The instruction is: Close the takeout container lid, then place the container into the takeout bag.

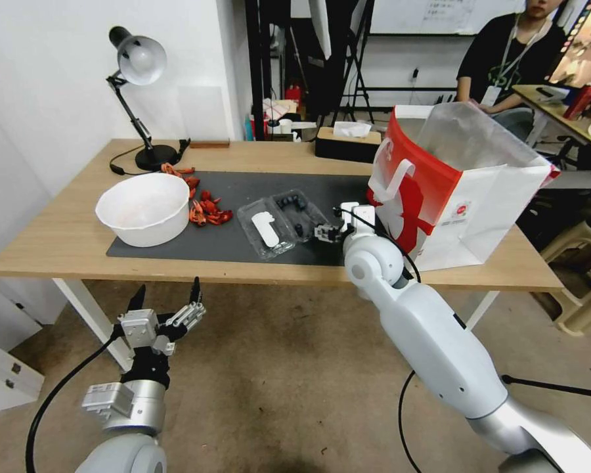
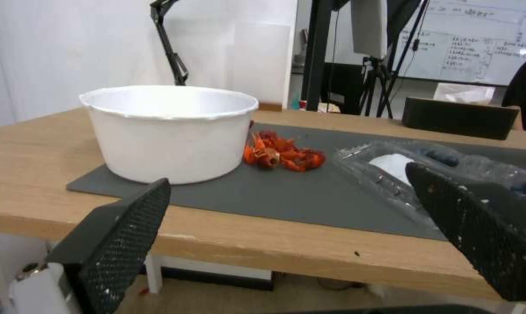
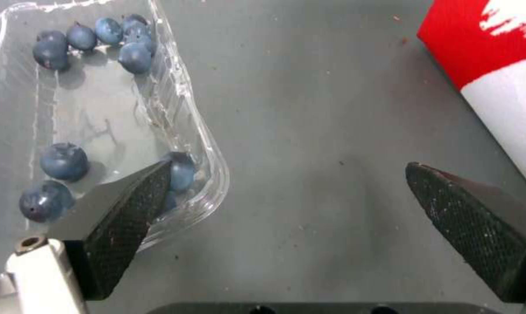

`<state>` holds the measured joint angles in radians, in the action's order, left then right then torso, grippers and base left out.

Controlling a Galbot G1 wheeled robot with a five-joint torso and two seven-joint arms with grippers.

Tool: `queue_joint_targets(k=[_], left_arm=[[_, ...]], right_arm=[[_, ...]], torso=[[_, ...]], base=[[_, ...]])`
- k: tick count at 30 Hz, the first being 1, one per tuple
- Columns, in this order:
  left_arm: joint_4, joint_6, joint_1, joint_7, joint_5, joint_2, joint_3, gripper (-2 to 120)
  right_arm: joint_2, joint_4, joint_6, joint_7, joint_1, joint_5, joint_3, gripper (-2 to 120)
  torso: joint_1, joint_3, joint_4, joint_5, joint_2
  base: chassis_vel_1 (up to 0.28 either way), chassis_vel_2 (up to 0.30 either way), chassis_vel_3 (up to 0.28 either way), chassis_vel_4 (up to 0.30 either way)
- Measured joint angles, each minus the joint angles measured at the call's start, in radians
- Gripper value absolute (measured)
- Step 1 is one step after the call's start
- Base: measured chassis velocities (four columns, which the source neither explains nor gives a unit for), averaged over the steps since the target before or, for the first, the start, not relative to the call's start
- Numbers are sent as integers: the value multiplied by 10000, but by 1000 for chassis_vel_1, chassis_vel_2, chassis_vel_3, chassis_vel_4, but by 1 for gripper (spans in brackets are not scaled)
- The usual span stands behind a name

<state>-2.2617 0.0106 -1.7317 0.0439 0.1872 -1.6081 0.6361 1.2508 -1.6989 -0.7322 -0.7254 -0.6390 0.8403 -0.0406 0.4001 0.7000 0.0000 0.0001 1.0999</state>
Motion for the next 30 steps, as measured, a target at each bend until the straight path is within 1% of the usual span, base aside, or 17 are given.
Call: queue_joint_targets(k=[11,30], left_arm=[[77,22,50,-18,33,0,-19,100],[135,151,78,-153,65,0,-19,100]], right_arm=[[-92,-146,-1,-68,-132,167,83,100],[-230,-814,-7,-69,-605,383,128,100]], torso=[[-2,0,0,-1,0],[-2,0,0,0,2]], base=[[0,0,0,0],[0,0,0,0]])
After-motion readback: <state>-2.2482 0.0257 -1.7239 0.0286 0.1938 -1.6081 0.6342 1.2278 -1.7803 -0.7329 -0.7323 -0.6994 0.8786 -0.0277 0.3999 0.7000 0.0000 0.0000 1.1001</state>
